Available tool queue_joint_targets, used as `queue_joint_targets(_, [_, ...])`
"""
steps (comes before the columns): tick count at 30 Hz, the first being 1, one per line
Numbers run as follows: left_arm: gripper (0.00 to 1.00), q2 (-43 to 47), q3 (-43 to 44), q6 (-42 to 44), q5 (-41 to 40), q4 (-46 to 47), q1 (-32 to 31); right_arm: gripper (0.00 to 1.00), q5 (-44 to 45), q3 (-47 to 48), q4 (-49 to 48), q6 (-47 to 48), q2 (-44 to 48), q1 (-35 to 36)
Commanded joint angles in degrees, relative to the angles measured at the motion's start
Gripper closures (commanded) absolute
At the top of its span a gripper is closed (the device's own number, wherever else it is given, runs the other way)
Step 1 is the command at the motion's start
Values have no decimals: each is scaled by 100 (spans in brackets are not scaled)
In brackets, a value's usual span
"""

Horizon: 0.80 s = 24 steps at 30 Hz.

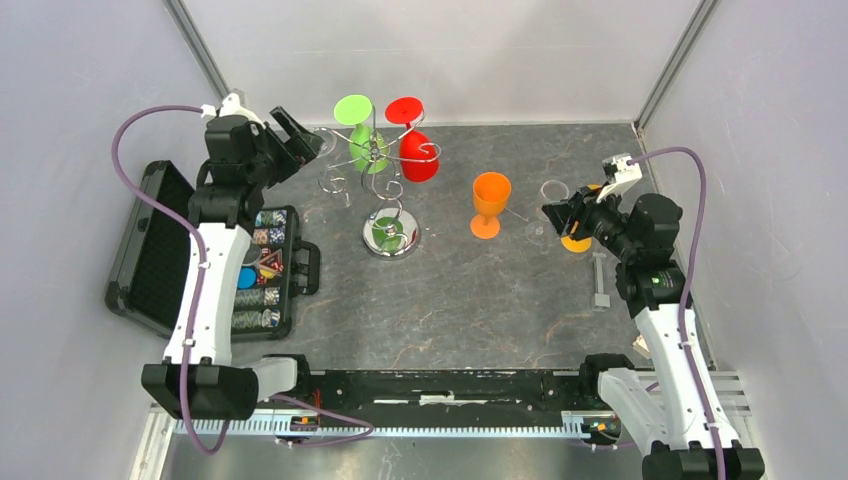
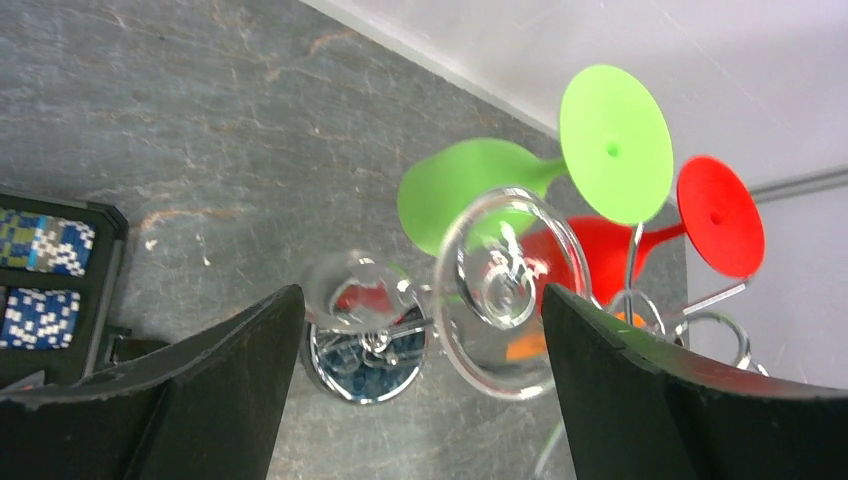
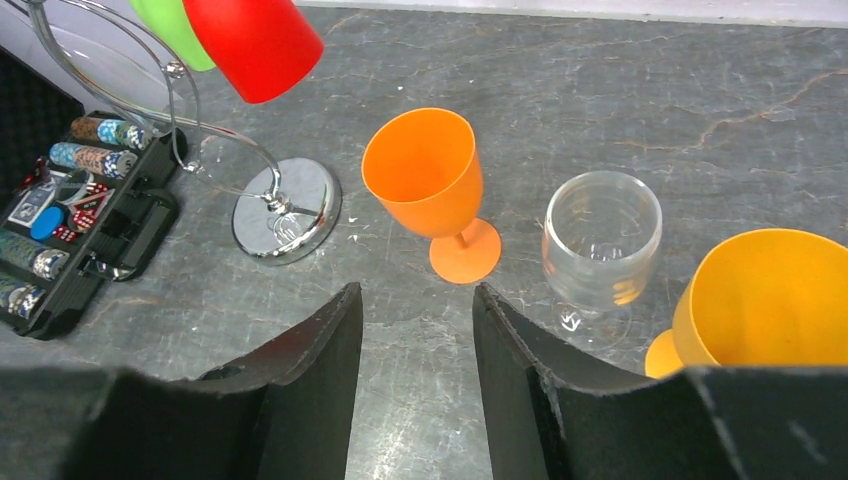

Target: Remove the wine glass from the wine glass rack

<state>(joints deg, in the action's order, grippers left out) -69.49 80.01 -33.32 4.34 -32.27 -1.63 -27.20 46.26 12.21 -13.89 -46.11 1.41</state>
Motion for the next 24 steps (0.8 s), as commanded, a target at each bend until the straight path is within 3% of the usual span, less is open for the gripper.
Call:
queue_joint_targets(1, [11,-115,214,-152,579,578,541,51,-242,-57,-387,-218,67,13])
queue_joint_targets(7, [27,-232,-124,-706,1918,1161,1007,52,-260,-159,-394,-262,105,17])
queue_joint_targets(12, [26,-320,-302,-1117,2779,1563,1078,53,-285,-239,-430,-328,138,17])
queue_joint_targets(15, [26,-343,-399,-1299,2991,1712,1081,53,-286,-283,-444,-355,163,18])
queue_joint_targets(24, [44,-264,-626,-1370,3118,1635,1079,53,-389,-424,-495,-326,203,23])
